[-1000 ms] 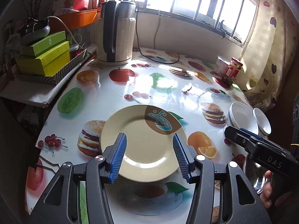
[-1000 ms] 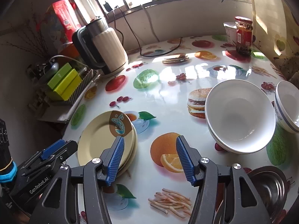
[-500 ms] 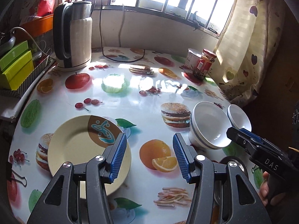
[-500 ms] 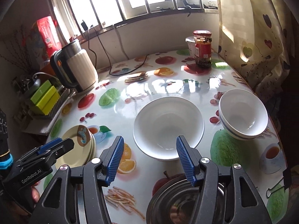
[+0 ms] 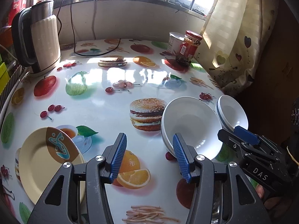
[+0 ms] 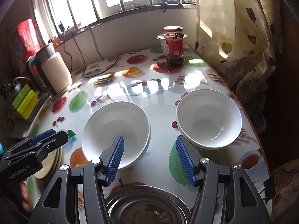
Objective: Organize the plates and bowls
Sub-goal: 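Move the left gripper to one white bowl while the right gripper approaches another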
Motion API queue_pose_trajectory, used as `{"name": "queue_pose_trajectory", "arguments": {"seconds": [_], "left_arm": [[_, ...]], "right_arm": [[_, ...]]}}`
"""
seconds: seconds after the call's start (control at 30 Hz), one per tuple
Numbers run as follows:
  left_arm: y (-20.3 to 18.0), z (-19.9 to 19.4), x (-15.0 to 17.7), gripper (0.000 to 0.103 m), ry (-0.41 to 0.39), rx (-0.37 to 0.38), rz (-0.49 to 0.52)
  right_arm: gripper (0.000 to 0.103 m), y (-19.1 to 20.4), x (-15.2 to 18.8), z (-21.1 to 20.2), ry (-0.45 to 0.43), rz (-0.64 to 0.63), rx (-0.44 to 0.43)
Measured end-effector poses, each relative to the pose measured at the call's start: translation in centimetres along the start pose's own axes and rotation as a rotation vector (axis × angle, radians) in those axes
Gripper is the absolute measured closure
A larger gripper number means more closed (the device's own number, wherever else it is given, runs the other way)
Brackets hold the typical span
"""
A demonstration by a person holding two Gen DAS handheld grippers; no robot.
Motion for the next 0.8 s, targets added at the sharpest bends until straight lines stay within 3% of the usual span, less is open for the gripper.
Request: {"name": "queue_pose_trajectory", "arguments": {"seconds": [0.4,0.57,0.8], "left_arm": [[-1.1,2.4,-0.5,0.050,0.040,0.008,-0.002],[-1.0,3.0,-0.7,0.051,0.045,0.008,-0.010],[-1.1,3.6,-0.6,0.068,0.062,0.005,0.001]], "right_arm": [[0.046,-0.1,-0.5,2.4,0.044,-0.015,-0.038],[0.056,0.2,-0.2,3.3,0.066,-0.031,-0.039],[0.066,0.4,-0.2,3.8,0.076,-0.024,-0.049]]}}
Point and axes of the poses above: each gripper's, at about its wrist camera, not at the fingertips, and z roughly the way its jaws point, y to its left, x to its underside, the point moved 7 cm from there along z, roughly the way its jaws point, and after that the axes turned 11 degrees about z, right-handed, at the moved point
